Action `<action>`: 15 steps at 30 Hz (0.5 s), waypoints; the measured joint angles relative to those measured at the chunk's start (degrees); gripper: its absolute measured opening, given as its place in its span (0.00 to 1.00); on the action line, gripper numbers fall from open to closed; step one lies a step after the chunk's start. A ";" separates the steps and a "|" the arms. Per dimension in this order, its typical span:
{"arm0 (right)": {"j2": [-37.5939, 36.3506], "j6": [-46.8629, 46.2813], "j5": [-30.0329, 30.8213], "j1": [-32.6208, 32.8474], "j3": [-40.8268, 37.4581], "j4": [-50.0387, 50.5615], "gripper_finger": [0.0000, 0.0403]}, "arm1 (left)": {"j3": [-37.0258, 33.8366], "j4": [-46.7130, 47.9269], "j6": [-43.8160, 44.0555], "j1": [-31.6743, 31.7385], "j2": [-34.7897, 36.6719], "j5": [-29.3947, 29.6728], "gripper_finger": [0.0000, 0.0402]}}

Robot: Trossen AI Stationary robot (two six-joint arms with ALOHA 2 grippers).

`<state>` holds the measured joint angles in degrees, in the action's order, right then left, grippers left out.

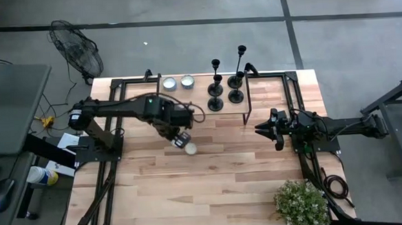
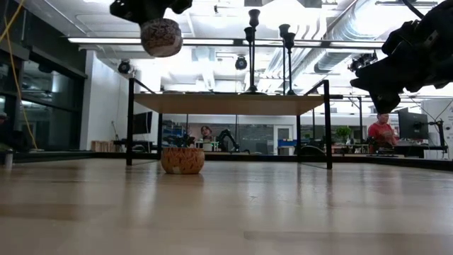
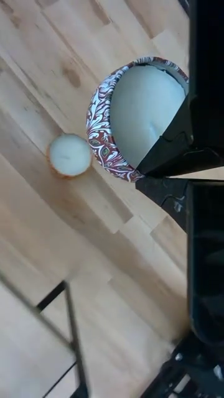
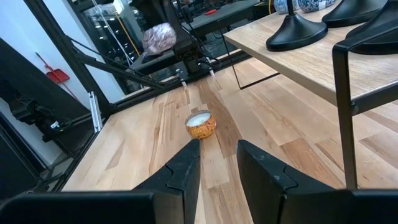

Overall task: Pick & Place candle stick holders
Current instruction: Put the red scented candle on the shelf and align it with the light blue scented candle

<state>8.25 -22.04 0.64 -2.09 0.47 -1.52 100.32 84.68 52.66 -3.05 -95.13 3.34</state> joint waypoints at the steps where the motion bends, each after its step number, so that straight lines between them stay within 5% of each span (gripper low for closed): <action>1: 0.00 0.02 0.00 -0.02 0.00 0.00 0.24 | 0.39 0.07 -1.18 0.64 0.00 0.06 0.00; 15: 0.00 0.00 0.00 -0.02 0.00 0.00 0.24 | 0.67 0.88 -15.08 8.79 -0.04 0.30 0.00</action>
<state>8.25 -22.04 0.64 -2.11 0.47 -1.52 100.99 85.56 37.58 5.74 -95.18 3.64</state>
